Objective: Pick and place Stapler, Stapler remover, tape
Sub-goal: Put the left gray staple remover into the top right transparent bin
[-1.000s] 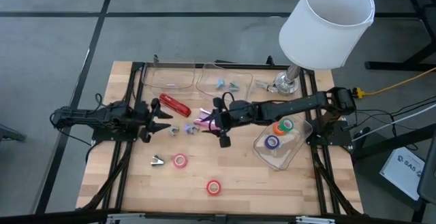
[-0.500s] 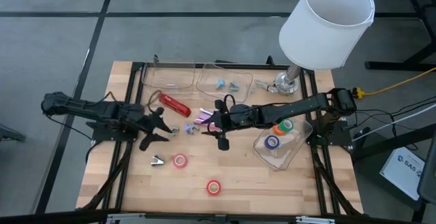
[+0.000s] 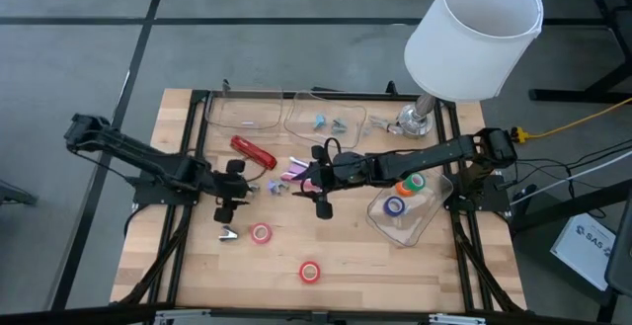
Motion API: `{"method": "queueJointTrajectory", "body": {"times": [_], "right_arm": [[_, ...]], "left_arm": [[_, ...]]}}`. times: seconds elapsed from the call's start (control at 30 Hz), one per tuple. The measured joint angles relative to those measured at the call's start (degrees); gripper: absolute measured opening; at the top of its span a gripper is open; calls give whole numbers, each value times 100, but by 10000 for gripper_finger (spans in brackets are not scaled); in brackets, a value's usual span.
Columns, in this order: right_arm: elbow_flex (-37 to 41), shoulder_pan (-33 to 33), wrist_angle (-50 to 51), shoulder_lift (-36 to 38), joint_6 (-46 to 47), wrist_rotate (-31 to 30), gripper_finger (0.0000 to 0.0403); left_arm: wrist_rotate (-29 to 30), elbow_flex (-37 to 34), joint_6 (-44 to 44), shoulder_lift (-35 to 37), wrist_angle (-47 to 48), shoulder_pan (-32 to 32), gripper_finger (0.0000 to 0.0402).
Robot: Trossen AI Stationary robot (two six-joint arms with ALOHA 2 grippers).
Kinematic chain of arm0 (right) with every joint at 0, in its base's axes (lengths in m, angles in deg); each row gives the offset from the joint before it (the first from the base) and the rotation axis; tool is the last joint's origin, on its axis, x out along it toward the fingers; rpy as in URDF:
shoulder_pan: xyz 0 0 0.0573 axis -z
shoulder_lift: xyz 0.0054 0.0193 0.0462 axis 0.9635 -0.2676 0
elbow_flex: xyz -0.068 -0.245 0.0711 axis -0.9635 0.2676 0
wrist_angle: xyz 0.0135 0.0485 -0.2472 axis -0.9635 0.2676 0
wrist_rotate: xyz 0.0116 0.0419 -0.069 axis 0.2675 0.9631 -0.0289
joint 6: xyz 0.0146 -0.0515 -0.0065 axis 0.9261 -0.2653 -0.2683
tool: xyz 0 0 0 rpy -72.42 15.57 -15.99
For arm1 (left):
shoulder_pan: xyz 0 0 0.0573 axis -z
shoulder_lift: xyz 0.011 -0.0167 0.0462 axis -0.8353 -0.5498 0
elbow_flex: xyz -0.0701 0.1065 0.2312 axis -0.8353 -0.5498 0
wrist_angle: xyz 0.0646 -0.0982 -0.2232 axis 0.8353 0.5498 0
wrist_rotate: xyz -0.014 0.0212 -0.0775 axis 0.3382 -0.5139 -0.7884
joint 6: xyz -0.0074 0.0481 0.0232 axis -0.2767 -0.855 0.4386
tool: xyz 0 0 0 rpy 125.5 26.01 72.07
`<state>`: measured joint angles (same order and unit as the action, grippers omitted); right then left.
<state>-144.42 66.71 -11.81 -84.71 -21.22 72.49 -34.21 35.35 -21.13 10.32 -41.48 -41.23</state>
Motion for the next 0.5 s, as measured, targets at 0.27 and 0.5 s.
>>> {"method": "queueJointTrajectory", "body": {"times": [0.27,0.5], "right_arm": [[0,0,29,0,-1,0,184],[0,-4,34,0,-1,0,184]], "left_arm": [[356,126,119,-484,202,31,182],[496,126,245,-826,240,31,144]]}}
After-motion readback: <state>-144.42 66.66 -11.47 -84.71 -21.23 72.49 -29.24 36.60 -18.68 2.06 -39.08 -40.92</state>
